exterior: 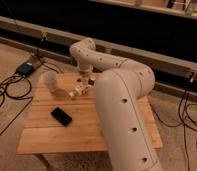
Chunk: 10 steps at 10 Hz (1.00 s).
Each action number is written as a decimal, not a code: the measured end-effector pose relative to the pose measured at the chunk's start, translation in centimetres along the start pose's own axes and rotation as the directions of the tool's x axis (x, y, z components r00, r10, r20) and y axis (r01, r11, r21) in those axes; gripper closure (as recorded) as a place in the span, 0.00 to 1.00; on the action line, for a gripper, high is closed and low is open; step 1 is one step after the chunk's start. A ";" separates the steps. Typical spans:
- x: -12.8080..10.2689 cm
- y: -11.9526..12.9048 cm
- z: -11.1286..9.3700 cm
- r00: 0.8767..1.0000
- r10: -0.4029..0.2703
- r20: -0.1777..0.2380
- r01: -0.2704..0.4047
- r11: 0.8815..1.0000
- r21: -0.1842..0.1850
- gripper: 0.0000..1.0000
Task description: Place the pepper in the ceramic cup
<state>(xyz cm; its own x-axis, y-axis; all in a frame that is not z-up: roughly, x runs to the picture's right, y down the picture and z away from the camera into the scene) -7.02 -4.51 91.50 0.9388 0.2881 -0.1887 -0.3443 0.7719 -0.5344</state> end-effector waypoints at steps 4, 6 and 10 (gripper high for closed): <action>-5.8 0.7 -1.0 0.995 -0.066 0.071 0.066 0.998 0.002 1.00; -8.9 0.8 -1.8 0.988 -0.105 0.117 0.104 0.994 0.016 1.00; -13.7 0.9 -3.8 0.966 -0.154 0.207 0.149 0.988 0.039 1.00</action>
<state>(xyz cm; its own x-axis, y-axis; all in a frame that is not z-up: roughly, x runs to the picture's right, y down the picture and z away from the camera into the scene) -20.13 -9.92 90.51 0.9582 0.2773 0.0708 -0.2008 0.8275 -0.5243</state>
